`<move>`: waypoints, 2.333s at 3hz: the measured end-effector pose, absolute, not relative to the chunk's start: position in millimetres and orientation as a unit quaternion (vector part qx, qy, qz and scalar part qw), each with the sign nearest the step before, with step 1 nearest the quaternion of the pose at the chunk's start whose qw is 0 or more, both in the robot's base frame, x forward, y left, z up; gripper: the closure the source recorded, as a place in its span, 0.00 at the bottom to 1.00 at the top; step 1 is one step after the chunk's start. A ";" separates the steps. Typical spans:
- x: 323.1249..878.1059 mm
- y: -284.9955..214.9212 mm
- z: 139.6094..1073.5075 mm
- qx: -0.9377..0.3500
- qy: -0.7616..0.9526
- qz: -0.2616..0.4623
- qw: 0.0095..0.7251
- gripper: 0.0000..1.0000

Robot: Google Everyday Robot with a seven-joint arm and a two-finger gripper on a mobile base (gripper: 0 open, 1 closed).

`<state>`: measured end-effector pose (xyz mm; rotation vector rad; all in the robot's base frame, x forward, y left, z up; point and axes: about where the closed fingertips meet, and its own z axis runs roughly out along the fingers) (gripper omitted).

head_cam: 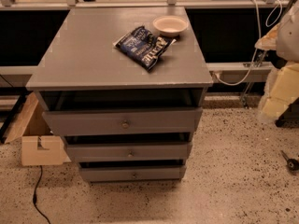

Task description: Open top drawer

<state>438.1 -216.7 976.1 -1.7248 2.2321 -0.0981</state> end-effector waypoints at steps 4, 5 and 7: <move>452.6 -162.5 909.6 -0.589 0.761 0.089 0.257 0.00; 451.2 -154.3 917.0 -0.585 0.759 0.100 0.268 0.00; 443.5 -140.8 813.6 -0.600 0.755 0.124 0.233 0.00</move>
Offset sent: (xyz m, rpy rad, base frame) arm 0.0078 0.0194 -0.0556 0.1299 0.0231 0.0116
